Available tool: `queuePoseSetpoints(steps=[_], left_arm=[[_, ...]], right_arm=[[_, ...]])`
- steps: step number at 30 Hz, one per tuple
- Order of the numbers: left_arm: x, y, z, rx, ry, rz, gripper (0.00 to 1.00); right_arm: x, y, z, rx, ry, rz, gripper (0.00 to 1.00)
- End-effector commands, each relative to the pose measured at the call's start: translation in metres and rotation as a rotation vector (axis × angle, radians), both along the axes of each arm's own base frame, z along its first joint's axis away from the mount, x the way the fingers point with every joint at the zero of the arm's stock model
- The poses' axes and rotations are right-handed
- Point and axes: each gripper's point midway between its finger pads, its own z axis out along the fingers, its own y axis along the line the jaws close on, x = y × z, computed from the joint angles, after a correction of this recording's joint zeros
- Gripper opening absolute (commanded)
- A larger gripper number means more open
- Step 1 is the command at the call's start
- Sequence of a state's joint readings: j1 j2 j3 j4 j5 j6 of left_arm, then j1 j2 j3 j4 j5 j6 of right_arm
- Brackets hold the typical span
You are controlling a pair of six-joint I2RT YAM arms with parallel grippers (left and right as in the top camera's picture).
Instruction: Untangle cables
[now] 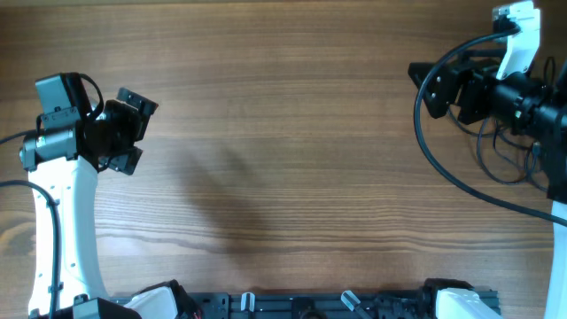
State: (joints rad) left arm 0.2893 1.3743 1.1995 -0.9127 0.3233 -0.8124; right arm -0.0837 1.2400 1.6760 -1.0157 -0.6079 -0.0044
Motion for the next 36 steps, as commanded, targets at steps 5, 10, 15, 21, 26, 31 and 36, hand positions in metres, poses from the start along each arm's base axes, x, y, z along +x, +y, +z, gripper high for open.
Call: queuePoseSetpoints(steps=[5,10,15,21,26,31,36], left_arm=[[-0.002,0.002,0.004,0.017,-0.018,-0.010,1.00],[-0.002,0.002,0.004,0.017,-0.018,-0.010,1.00],[-0.002,0.002,0.004,0.017,-0.018,-0.010,1.00],[-0.002,0.002,0.004,0.017,-0.018,-0.010,1.00],[-0.002,0.002,0.004,0.017,-0.018,-0.010,1.00],[-0.002,0.002,0.004,0.017,-0.018,-0.010,1.00],[-0.002,0.002,0.004,0.017,-0.018,-0.010,1.00]], right_arm=[[-0.008,-0.011,-0.004,-0.129,-0.030,-0.014,1.00],[-0.012,-0.014,-0.010,-0.241,-0.120,0.021,1.00],[-0.043,-0.014,-0.029,-0.323,-0.322,0.018,1.00],[-0.065,-0.011,-0.100,-0.367,-0.557,-0.007,1.00],[-0.087,0.001,-0.140,-0.361,-0.755,-0.001,1.00],[-0.093,0.006,-0.170,-0.356,-0.844,-0.005,1.00],[-0.086,-0.006,-0.194,-0.276,-0.818,-0.106,1.00]])
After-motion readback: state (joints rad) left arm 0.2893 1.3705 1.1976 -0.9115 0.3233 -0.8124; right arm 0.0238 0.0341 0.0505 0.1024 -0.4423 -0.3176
